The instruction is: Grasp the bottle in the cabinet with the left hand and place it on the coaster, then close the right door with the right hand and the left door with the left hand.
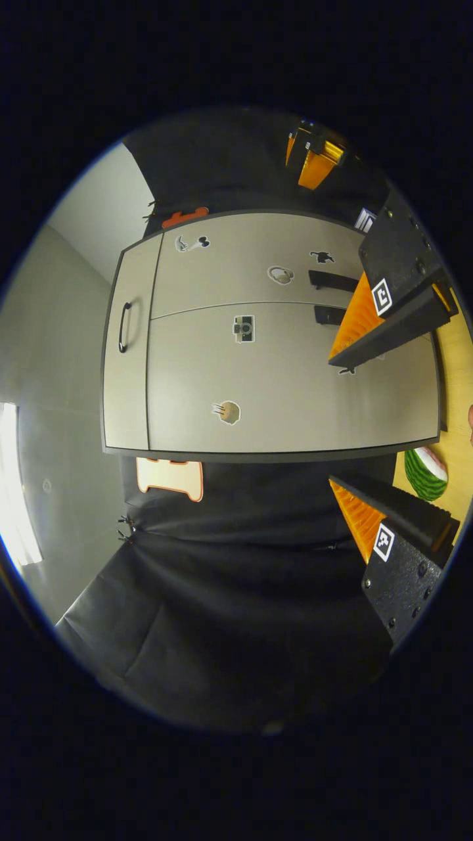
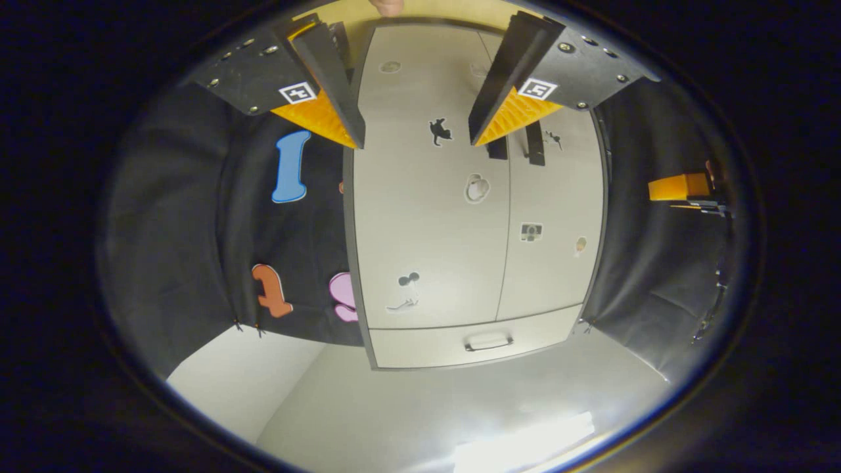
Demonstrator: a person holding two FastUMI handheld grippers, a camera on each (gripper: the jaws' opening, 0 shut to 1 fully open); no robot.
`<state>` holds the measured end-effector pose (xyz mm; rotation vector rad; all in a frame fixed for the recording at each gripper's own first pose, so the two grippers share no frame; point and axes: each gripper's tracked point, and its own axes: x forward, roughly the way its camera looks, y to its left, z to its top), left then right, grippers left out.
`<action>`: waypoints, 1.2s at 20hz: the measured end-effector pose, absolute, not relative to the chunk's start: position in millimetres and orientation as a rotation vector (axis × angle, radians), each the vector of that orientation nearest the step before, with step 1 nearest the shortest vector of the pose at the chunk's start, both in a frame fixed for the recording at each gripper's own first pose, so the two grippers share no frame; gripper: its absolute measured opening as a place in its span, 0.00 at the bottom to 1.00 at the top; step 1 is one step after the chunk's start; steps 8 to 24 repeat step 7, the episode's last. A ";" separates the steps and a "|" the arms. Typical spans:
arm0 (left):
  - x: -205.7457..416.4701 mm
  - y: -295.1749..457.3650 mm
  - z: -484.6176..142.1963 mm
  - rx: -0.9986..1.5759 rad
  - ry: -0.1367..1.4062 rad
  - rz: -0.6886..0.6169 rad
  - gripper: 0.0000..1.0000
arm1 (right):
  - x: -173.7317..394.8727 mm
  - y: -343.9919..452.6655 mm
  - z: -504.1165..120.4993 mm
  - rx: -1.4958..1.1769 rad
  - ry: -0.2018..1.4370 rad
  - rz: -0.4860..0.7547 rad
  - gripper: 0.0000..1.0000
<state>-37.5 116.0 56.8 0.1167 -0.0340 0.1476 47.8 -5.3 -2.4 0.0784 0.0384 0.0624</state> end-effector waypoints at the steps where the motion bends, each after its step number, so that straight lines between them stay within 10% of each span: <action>1: -39.8 116.0 55.4 0.113 -0.034 0.147 0.99 | 48.6 -3.1 -1.9 0.075 0.036 0.065 0.93; 24: -41.6 111.2 52.0 0.103 -0.032 0.136 0.99 | 47.2 0.7 -3.7 0.076 0.038 0.068 0.95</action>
